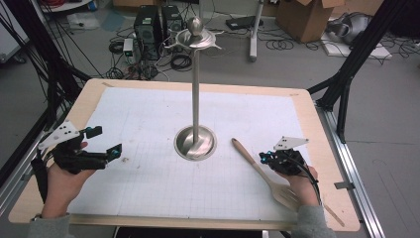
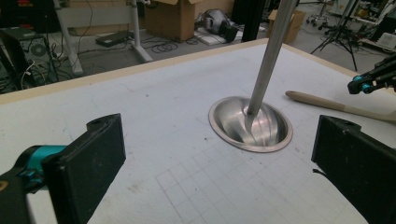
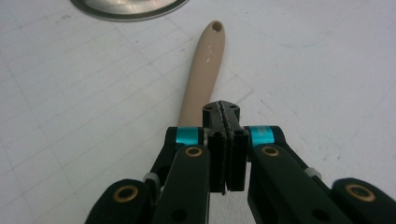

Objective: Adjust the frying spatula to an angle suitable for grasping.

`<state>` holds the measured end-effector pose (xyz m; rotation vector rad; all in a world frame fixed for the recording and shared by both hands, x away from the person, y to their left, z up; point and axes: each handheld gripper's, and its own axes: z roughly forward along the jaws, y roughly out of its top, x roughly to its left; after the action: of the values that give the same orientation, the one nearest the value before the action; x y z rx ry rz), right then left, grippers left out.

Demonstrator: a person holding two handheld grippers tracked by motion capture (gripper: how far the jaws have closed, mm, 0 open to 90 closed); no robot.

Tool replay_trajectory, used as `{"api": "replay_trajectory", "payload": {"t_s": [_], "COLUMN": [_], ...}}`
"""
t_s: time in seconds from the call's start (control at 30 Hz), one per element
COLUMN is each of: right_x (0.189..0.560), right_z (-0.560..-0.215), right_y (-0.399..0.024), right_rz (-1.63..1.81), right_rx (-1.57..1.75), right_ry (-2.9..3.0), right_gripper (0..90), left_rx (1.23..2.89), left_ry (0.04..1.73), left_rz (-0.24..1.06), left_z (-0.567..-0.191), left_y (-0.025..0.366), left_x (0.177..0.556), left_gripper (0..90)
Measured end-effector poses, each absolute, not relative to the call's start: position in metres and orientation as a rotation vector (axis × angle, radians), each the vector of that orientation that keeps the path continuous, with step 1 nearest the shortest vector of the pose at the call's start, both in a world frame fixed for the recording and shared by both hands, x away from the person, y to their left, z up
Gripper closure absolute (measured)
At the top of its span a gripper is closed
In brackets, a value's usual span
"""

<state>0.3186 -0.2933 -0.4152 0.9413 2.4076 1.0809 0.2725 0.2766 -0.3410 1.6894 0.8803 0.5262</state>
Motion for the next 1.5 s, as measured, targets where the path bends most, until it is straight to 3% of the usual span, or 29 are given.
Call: {"api": "replay_trajectory", "payload": {"t_s": [0.2, 0.23, 0.4, 0.47, 0.5, 0.57, 0.8, 0.9, 1.5], "right_x": [0.313, 0.312, 0.308, 0.305, 0.305, 0.302, 0.291, 0.292, 0.290], "right_z": [-0.407, -0.404, -0.396, -0.392, -0.392, -0.389, -0.386, -0.385, -0.381], "right_y": [-0.296, -0.298, -0.301, -0.302, -0.302, -0.304, -0.308, -0.312, -0.307], "right_rz": [1.122, 1.149, 1.189, 1.204, 1.204, 1.227, 1.228, 1.259, 1.282], "right_rx": [0.957, 0.977, 0.994, 1.013, 1.013, 1.058, 1.084, 1.135, 1.111], "right_ry": [2.360, 2.348, 2.302, 2.285, 2.285, 2.273, 2.242, 2.193, 2.203], "right_gripper": [84.2, 77.1, 68.4, 60.1, 60.1, 48.1, 29.5, 17.1, 14.1], "left_rx": [1.685, 1.684, 1.688, 1.681, 1.680, 1.673, 1.674, 1.683, 1.684], "left_ry": [0.879, 0.879, 0.879, 0.878, 0.876, 0.876, 0.875, 0.873, 0.880], "left_rz": [0.532, 0.533, 0.531, 0.531, 0.533, 0.535, 0.525, 0.521, 0.522], "left_z": [-0.340, -0.340, -0.340, -0.339, -0.338, -0.337, -0.338, -0.339, -0.341], "left_y": [0.277, 0.278, 0.278, 0.278, 0.279, 0.280, 0.278, 0.276, 0.279], "left_x": [0.272, 0.272, 0.272, 0.272, 0.271, 0.271, 0.273, 0.275, 0.272], "left_gripper": [3.3, 3.3, 3.3, 3.3, 3.3, 3.3, 3.3, 3.3, 3.3]}}
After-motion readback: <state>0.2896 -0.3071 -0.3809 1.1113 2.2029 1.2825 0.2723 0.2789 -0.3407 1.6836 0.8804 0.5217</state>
